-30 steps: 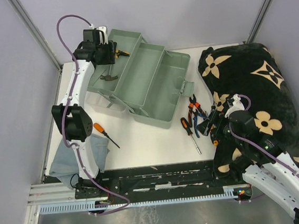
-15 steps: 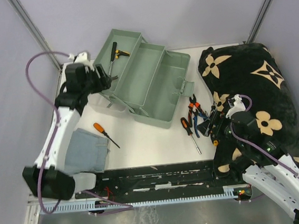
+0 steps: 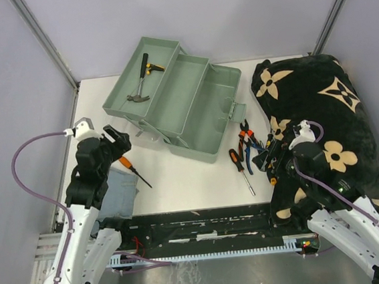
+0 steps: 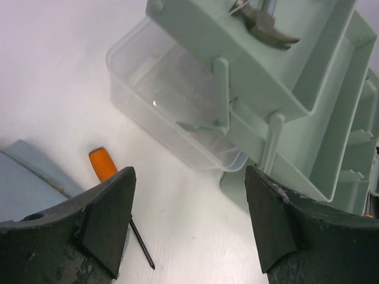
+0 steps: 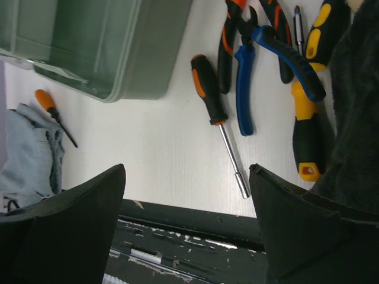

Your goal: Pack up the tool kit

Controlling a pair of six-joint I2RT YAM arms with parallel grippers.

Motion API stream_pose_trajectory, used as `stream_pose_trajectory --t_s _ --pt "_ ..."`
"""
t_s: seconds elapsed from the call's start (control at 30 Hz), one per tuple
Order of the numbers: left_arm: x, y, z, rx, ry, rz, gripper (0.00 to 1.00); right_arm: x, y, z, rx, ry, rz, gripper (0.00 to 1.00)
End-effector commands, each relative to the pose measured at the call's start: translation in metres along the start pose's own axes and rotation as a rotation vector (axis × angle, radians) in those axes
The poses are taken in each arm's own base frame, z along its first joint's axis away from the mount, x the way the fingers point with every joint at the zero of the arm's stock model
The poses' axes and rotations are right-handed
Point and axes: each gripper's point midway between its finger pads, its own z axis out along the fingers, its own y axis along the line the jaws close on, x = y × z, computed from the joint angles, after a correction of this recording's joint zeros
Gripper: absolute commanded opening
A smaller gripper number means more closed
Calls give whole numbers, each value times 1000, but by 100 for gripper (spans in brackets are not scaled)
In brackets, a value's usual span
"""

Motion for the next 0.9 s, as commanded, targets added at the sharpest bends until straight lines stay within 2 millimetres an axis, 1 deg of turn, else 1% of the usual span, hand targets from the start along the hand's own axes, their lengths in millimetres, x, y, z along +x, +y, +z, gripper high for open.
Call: stream_pose_trajectory --t_s 0.0,0.1,0.13,0.2,0.27,0.37,0.47,0.57,0.67,0.73,0.87 --pt "29 9 1 -38 62 -161 80 3 -11 9 98 38 -3 93" --pt "58 33 6 -161 106 -275 80 12 -12 14 121 104 -8 93" --pt "67 38 8 -188 121 -308 79 14 -11 16 120 118 -5 92" --pt "84 41 14 -188 150 -326 77 17 -8 20 113 139 -1 92" --pt "96 44 20 -189 168 -335 76 18 -5 21 95 143 2 92" --pt "101 54 26 -242 161 -333 76 18 -4 19 84 136 0 92" --pt "101 58 35 -266 147 -300 76 16 -8 17 86 110 2 92" --pt "100 66 43 -336 157 -273 76 14 -9 15 75 85 6 93" --pt "107 78 52 -404 169 -239 76 12 -8 13 66 67 8 93" --pt "113 83 58 -435 167 -250 76 11 -9 13 69 62 10 93" --pt "129 89 68 -466 197 -275 76 11 -10 13 77 63 8 93"
